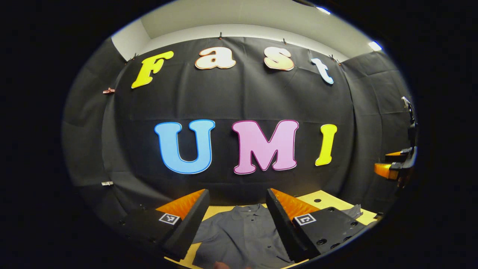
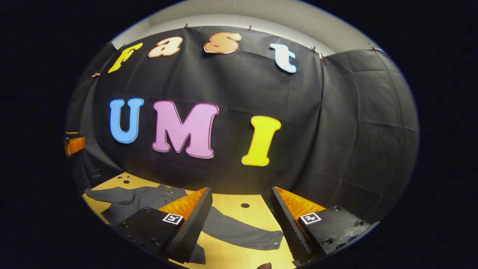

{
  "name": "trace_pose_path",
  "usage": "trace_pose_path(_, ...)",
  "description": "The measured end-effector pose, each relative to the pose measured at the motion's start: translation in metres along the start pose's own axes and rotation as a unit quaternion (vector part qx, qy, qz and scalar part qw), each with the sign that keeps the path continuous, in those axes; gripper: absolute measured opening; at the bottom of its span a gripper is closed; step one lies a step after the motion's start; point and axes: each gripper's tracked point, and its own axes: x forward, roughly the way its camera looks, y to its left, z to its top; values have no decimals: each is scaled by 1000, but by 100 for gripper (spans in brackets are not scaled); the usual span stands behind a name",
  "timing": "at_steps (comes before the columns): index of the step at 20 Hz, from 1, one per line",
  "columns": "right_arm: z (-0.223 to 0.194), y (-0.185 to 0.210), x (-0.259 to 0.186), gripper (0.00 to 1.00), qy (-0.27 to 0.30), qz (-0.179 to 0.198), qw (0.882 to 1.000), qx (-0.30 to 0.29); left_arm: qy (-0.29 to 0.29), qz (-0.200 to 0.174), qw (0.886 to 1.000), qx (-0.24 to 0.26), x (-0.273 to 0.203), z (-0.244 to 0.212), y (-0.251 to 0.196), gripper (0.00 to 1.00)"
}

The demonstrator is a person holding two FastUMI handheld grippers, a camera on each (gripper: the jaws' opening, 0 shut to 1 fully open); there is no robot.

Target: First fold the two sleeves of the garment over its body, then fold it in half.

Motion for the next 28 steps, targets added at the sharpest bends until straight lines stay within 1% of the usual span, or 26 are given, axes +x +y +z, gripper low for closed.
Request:
trace_pose_path(2,-40,-26,25,97,37,-12,999,6,5,-7,1000,5,12,0,-15,95)
trace_pose_path(4,-80,-48,47,97,74,-26,997,18,19,-5,1000,13,21,-5,-22,95)
trace_pose_path(8,-146,-77,87,97,131,-37,989,51,44,4,999,13,32,-14,-36,97)
trace_pose_path(11,-191,-96,107,98,169,-44,984,45,53,19,998,17,38,-15,-42,97)
trace_pose_path(14,-238,-113,115,98,207,-45,976,48,65,35,997,24,42,-19,-48,97)
trace_pose_path(18,-285,-126,124,98,244,-46,967,67,74,60,995,30,40,-19,-53,97)
trace_pose_path(21,-318,-130,133,98,266,-45,960,77,80,71,994,38,38,-20,-57,97)
trace_pose_path(25,-353,-134,141,98,297,-36,950,87,88,90,991,51,37,-20,-60,97)
trace_pose_path(28,-371,-131,147,97,315,-27,944,95,96,109,988,58,34,-23,-55,97)
